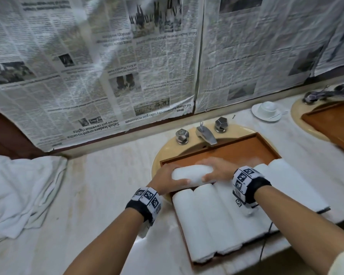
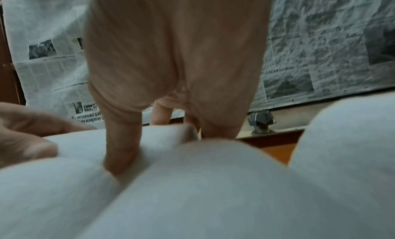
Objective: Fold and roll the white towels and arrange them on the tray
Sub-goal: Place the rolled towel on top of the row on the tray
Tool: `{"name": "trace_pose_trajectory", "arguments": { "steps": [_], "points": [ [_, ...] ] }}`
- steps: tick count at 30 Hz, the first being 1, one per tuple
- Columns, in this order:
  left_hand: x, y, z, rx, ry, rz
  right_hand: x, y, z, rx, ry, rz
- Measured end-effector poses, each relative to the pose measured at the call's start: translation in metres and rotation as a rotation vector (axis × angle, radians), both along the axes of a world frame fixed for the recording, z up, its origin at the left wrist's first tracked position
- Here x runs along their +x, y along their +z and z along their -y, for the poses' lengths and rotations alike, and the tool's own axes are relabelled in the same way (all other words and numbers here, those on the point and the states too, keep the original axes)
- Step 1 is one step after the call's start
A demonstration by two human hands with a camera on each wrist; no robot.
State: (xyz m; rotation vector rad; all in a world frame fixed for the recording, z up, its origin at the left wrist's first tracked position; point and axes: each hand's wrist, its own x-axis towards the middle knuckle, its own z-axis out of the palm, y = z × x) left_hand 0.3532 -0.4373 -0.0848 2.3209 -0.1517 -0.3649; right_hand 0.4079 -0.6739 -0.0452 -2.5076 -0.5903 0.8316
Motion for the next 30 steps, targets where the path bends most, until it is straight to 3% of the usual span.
{"name": "trace_pose_trajectory", "arguments": {
  "steps": [6,14,22,30],
  "points": [
    [-0.003,-0.009,0.000,0.060,-0.138,-0.131,0.012,-0.007,0.010,0.001,0.004,-0.149],
    [-0.011,-0.006,0.006,0.043,-0.119,-0.165,0.013,-0.011,0.002,-0.053,-0.082,-0.185],
    [-0.019,-0.018,-0.001,0.035,0.004,-0.130,0.000,-0.002,-0.002,-0.152,-0.038,-0.058],
    [-0.054,0.001,-0.045,-0.030,0.124,-0.005,-0.024,0.016,-0.025,-0.108,-0.013,0.136]
  ]
}}
